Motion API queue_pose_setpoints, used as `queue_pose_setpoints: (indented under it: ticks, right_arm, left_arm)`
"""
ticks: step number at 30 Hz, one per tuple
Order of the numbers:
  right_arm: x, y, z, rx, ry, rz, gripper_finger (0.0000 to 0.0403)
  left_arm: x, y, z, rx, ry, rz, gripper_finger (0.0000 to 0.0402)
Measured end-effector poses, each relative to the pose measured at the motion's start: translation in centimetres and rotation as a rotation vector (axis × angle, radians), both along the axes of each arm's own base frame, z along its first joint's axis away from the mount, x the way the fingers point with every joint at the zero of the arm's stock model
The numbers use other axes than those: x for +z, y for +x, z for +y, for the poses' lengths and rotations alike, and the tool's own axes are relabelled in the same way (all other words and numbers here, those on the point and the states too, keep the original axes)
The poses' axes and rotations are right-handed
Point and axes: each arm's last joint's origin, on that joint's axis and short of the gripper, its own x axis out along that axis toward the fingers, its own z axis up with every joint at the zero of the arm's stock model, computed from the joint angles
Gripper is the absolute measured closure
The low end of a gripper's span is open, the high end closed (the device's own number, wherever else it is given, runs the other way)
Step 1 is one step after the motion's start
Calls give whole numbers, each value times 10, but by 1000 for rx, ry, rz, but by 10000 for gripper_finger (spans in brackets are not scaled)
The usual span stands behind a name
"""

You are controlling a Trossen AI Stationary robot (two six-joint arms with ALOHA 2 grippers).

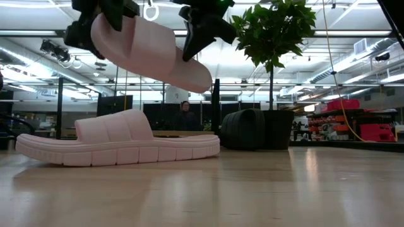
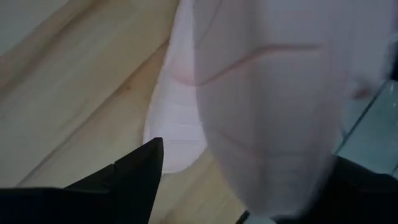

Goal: Pick and place slides into the shelf
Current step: Put the right pink slide on the shelf

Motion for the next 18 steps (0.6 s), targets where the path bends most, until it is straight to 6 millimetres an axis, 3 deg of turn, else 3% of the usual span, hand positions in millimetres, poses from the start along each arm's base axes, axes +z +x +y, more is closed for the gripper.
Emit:
queue_pose_setpoints:
  ticks: [8,18]
  right_arm:
    - [0,0,-10,-83,32,-31,396]
    - [0,0,-15,-96,34,-33,396]
  left_arm:
    - [0,0,-1,144,52,10,145]
    - [1,-4,-26,250,141,-16,188]
